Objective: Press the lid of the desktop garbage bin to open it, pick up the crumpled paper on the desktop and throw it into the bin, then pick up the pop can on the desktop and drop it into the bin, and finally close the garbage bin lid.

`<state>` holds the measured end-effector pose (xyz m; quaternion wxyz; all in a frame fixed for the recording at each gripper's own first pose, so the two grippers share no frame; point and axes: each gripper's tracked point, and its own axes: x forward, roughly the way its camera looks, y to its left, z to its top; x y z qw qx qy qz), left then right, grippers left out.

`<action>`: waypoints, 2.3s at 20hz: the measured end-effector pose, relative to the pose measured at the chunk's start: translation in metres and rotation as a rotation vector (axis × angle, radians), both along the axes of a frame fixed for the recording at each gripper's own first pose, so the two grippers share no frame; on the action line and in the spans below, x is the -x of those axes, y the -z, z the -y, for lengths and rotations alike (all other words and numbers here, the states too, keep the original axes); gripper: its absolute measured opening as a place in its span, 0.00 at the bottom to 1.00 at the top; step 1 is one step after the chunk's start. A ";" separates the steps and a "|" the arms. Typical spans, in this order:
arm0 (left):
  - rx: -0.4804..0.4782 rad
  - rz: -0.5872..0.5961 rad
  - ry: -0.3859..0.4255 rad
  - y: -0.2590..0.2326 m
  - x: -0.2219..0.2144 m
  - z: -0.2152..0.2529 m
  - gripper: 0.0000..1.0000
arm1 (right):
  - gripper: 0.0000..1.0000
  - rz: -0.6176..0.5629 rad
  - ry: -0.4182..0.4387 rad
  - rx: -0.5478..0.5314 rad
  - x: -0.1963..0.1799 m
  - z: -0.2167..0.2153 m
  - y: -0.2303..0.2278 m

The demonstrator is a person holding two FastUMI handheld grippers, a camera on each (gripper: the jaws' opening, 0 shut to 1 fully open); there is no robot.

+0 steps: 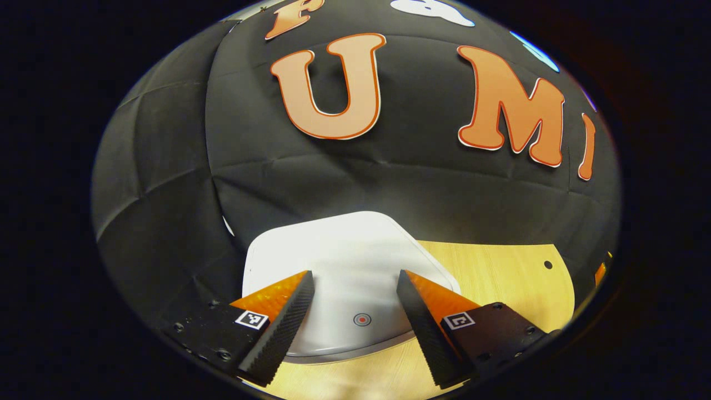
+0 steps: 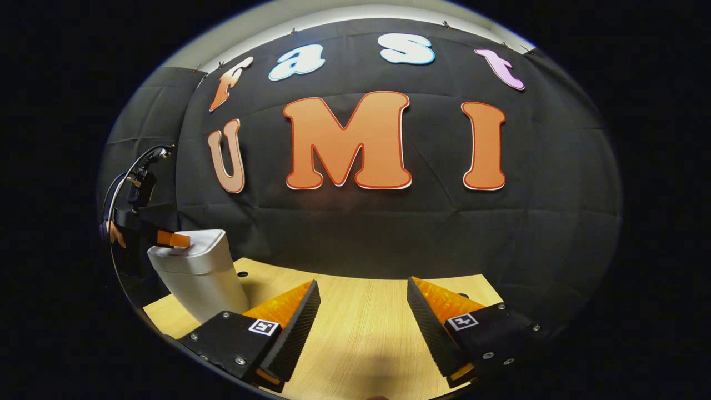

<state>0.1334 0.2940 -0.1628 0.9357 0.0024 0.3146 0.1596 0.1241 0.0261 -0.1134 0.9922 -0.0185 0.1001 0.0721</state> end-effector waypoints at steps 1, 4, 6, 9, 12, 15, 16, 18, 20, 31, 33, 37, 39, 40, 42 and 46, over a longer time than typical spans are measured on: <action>-0.006 0.003 0.004 -0.001 0.001 0.000 0.98 | 0.94 0.001 -0.007 -0.003 0.002 -0.001 -0.001; -0.003 0.020 0.011 -0.006 0.003 0.003 0.97 | 0.94 0.006 -0.005 -0.003 0.005 0.002 -0.005; 0.022 0.031 0.005 -0.009 0.006 0.006 0.97 | 0.94 0.013 0.002 -0.004 0.007 0.007 -0.007; 0.061 0.090 -0.003 -0.018 0.018 0.035 0.97 | 0.94 0.013 0.015 -0.004 0.011 0.014 -0.008; 0.056 0.139 0.018 -0.021 0.021 0.054 0.96 | 0.94 0.016 0.021 -0.009 0.014 0.019 -0.011; 0.050 0.168 0.050 -0.028 0.027 0.074 0.96 | 0.94 0.021 0.023 -0.008 0.017 0.021 -0.012; 0.058 0.192 0.065 -0.034 0.027 0.084 0.95 | 0.94 0.019 0.027 -0.008 0.018 0.022 -0.012; 0.063 0.235 0.094 -0.041 0.030 0.107 0.95 | 0.94 0.017 0.029 -0.017 0.021 0.024 -0.012; 0.039 0.276 0.123 -0.048 0.033 0.128 0.95 | 0.94 0.012 0.028 -0.025 0.024 0.025 -0.012; -0.003 0.381 0.258 -0.040 0.061 0.231 0.94 | 0.94 0.002 0.030 -0.052 0.035 0.026 -0.009; -0.003 0.386 0.260 -0.041 0.062 0.235 0.94 | 0.94 0.005 0.034 -0.057 0.039 0.028 -0.011; 0.025 0.370 0.249 -0.031 0.065 0.245 0.94 | 0.94 0.018 0.044 -0.057 0.044 0.031 -0.014; 0.038 0.364 0.249 -0.030 0.064 0.250 0.94 | 0.94 0.019 0.043 -0.057 0.047 0.029 -0.014; 0.040 0.368 0.252 -0.030 0.065 0.253 0.94 | 0.94 0.020 0.042 -0.056 0.049 0.028 -0.013; 0.032 0.378 0.259 -0.035 0.065 0.255 0.94 | 0.94 0.024 0.036 -0.053 0.051 0.026 -0.014; 0.023 0.388 0.262 -0.036 0.067 0.258 0.94 | 0.94 0.023 0.029 -0.048 0.051 0.022 -0.013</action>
